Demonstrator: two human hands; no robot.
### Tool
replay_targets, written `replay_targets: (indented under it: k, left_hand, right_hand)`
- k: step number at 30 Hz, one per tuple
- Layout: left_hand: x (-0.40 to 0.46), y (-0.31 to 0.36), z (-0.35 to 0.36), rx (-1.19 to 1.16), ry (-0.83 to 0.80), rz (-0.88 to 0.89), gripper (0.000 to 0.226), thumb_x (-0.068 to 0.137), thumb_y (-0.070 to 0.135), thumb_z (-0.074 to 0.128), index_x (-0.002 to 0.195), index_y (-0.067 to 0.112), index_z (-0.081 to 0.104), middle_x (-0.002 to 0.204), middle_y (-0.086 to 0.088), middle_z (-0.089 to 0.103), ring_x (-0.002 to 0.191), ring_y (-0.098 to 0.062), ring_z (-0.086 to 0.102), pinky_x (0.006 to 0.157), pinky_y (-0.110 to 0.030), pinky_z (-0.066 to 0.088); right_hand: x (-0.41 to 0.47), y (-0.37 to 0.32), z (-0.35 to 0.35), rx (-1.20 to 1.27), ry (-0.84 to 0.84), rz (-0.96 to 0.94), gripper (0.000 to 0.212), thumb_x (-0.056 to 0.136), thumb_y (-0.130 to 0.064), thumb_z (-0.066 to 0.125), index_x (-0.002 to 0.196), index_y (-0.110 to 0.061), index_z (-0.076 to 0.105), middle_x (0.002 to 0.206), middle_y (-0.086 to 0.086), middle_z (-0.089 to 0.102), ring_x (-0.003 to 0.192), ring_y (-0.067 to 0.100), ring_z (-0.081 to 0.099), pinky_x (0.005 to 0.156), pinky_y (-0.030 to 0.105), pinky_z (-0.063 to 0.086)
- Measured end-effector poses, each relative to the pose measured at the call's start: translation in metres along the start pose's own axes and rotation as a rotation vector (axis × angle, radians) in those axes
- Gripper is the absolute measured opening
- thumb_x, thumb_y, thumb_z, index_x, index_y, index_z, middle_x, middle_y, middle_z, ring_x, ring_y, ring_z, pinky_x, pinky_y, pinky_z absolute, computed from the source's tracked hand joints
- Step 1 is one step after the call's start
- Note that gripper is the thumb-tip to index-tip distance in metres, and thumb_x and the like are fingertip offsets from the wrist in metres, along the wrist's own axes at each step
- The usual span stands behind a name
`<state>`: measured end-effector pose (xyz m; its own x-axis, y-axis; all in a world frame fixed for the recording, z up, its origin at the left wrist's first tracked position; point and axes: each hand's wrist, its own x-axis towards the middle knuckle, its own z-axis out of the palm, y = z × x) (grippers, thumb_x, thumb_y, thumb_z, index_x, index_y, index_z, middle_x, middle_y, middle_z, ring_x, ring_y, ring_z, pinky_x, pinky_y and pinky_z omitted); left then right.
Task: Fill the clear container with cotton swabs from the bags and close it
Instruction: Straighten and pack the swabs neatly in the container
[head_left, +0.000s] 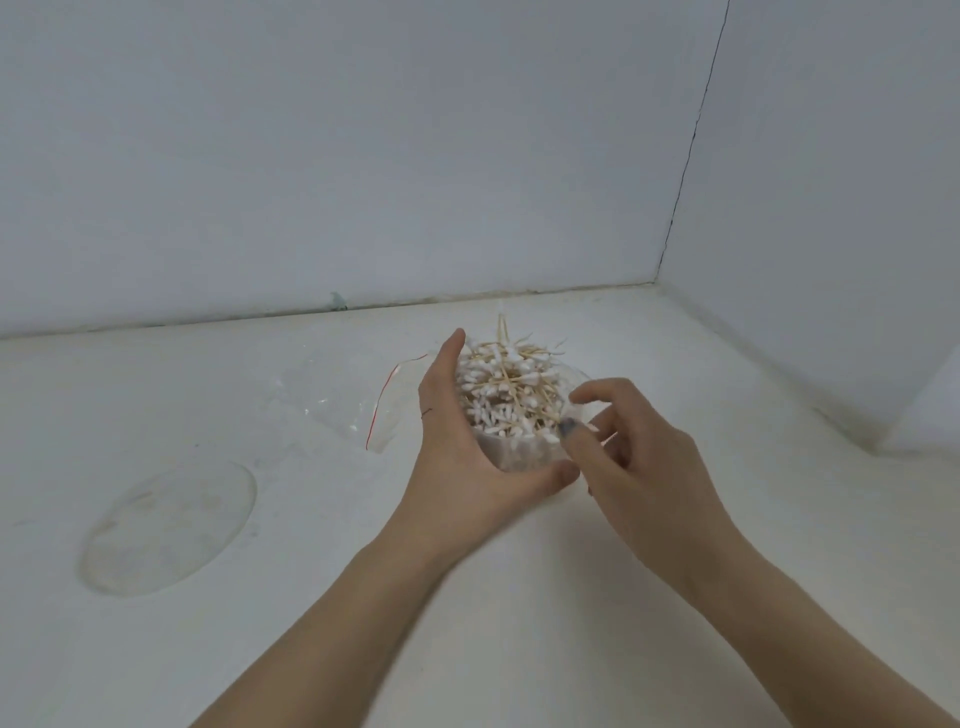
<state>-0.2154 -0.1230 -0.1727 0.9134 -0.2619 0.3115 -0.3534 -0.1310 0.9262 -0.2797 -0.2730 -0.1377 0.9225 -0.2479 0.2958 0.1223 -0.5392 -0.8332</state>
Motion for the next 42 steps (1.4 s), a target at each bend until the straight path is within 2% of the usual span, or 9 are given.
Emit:
replay_targets:
  k: [4, 10, 13, 19, 23, 29, 33, 38, 42]
  left_hand:
    - [0.006, -0.002, 0.003, 0.002, 0.038, 0.012, 0.123, 0.057, 0.053, 0.097, 0.142, 0.071, 0.01, 0.16, 0.004, 0.036, 0.145, -0.016, 0.044, 0.116, -0.045, 0.041]
    - [0.013, -0.004, -0.004, 0.086, 0.091, 0.071, 0.114, 0.069, 0.028, 0.094, 0.149, 0.053, 0.016, 0.155, 0.015, 0.035, 0.144, -0.004, 0.039, 0.118, -0.042, 0.039]
    - [0.015, -0.006, -0.005, 0.078, 0.081, 0.073, 0.113, 0.07, 0.026, 0.093, 0.149, 0.052, 0.017, 0.152, 0.015, 0.04, 0.141, -0.005, 0.043, 0.116, -0.041, 0.042]
    - [0.013, -0.008, -0.008, 0.055, 0.034, 0.081, 0.114, 0.072, 0.021, 0.092, 0.152, 0.047, 0.015, 0.15, 0.015, 0.042, 0.138, 0.001, 0.045, 0.112, -0.025, 0.042]
    - [0.015, -0.01, -0.007, 0.023, 0.034, 0.08, 0.117, 0.064, 0.035, 0.094, 0.149, 0.054, 0.015, 0.156, 0.012, 0.037, 0.144, -0.009, 0.041, 0.117, -0.042, 0.041]
    - [0.015, -0.011, -0.007, 0.002, 0.059, 0.081, 0.114, 0.062, 0.044, 0.091, 0.147, 0.055, 0.017, 0.155, 0.016, 0.034, 0.145, -0.006, 0.038, 0.118, -0.04, 0.039]
    - [0.014, -0.009, -0.008, -0.062, 0.044, 0.065, 0.113, 0.062, 0.045, 0.088, 0.149, 0.049, 0.017, 0.149, 0.019, 0.036, 0.138, 0.005, 0.043, 0.109, -0.019, 0.042]
    - [0.013, -0.009, -0.008, -0.101, 0.037, 0.064, 0.107, 0.066, 0.05, 0.085, 0.15, 0.048, 0.018, 0.15, 0.017, 0.038, 0.14, -0.001, 0.045, 0.115, -0.031, 0.042]
    - [0.012, -0.009, -0.009, -0.112, 0.076, 0.088, 0.093, 0.069, 0.049, 0.082, 0.145, 0.047, 0.027, 0.147, 0.015, 0.04, 0.142, -0.006, 0.043, 0.116, -0.037, 0.042]
  right_hand:
    - [0.0, 0.001, 0.004, -0.016, 0.041, -0.025, 0.018, 0.094, -0.016, 0.059, 0.093, -0.034, 0.061, 0.066, -0.005, 0.069, 0.062, 0.022, 0.062, 0.062, 0.032, 0.049]
    - [0.018, -0.009, -0.01, -0.071, 0.159, -0.123, 0.016, 0.092, -0.012, 0.062, 0.086, -0.026, 0.066, 0.068, 0.001, 0.068, 0.059, 0.015, 0.058, 0.055, 0.022, 0.044]
    - [0.027, -0.02, -0.022, -0.169, 0.037, -0.181, 0.023, 0.092, -0.008, 0.058, 0.083, -0.027, 0.067, 0.064, 0.003, 0.064, 0.054, 0.017, 0.049, 0.052, 0.02, 0.038]
    - [0.05, -0.046, -0.035, -0.467, -0.311, -0.198, 0.023, 0.09, -0.014, 0.051, 0.077, -0.026, 0.067, 0.057, -0.032, 0.054, 0.057, -0.004, 0.051, 0.054, 0.008, 0.038]
    - [0.061, -0.06, -0.035, -0.6, -0.379, -0.212, 0.022, 0.09, -0.016, 0.05, 0.079, -0.021, 0.068, 0.061, -0.012, 0.057, 0.058, 0.005, 0.052, 0.05, 0.015, 0.039]
    - [0.066, -0.065, -0.025, -0.646, -0.494, -0.147, 0.021, 0.092, -0.021, 0.052, 0.083, -0.025, 0.07, 0.064, -0.012, 0.054, 0.06, 0.003, 0.052, 0.052, 0.017, 0.036]
    - [0.057, -0.05, -0.031, -0.474, -0.437, -0.091, 0.017, 0.097, -0.033, 0.047, 0.096, -0.034, 0.064, 0.079, -0.006, 0.068, 0.073, 0.016, 0.064, 0.063, 0.031, 0.051]
    - [0.037, -0.027, -0.024, -0.409, -0.25, -0.258, 0.017, 0.095, -0.026, 0.052, 0.093, -0.035, 0.067, 0.073, -0.012, 0.062, 0.072, 0.005, 0.056, 0.064, 0.016, 0.043]
    - [0.029, -0.012, -0.012, -0.326, -0.09, -0.307, 0.016, 0.093, -0.018, 0.061, 0.096, -0.029, 0.072, 0.083, -0.013, 0.066, 0.081, 0.008, 0.059, 0.07, 0.017, 0.045]
